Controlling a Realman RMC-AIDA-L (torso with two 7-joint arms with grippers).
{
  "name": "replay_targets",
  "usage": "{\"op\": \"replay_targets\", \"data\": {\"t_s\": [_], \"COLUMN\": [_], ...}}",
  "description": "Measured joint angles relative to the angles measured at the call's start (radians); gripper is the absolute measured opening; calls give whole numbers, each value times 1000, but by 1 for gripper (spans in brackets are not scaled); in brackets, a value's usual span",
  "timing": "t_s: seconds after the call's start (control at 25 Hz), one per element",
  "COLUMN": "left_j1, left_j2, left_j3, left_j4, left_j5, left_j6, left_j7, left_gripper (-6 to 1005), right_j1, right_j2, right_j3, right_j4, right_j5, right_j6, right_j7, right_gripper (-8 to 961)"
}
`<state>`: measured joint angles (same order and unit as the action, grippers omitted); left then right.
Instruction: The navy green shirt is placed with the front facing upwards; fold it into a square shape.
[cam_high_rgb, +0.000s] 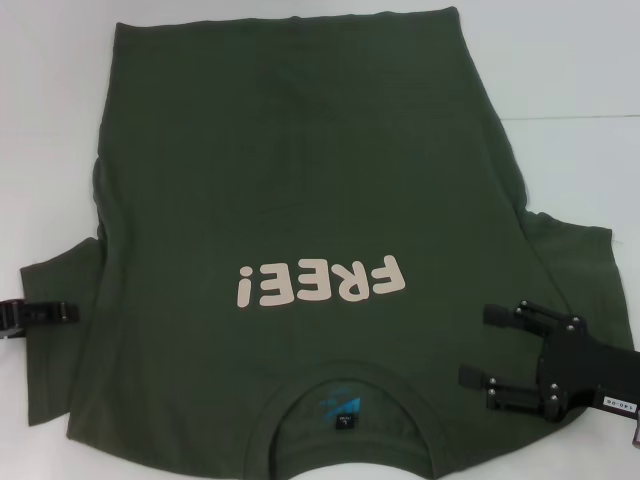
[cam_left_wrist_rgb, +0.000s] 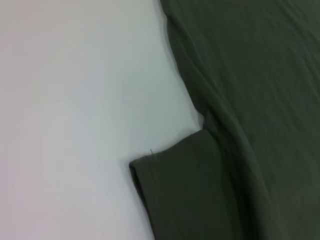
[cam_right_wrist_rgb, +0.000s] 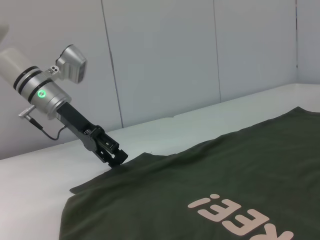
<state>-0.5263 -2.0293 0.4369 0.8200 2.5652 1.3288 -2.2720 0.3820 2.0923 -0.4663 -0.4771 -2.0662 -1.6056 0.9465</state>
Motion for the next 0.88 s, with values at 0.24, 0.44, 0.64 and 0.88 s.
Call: {"op": "replay_targets", "data": {"t_s": [0.24, 0.44, 0.64, 0.88], "left_j1": [-5, -5, -7, -8], "left_j2": [6, 6, 9, 9], "left_j3": [0, 0, 0, 1], "left_j4": [-22, -23, -29, -34], "left_j5": [-1, 0, 0, 2], "left_j6": [0, 4, 15, 28], "left_j7": [0, -12, -28, -51], "left_gripper": [819, 814, 809, 803], "right_j1": [0, 0, 0, 0], "right_j2": [0, 0, 0, 0], "right_j3": [0, 0, 0, 0], "right_j4": [0, 0, 0, 0], "right_j5": [0, 0, 0, 0], "right_j6": [1, 1, 1, 1], "right_j7": [0, 0, 0, 0], "right_gripper": [895, 896, 896, 896]}}
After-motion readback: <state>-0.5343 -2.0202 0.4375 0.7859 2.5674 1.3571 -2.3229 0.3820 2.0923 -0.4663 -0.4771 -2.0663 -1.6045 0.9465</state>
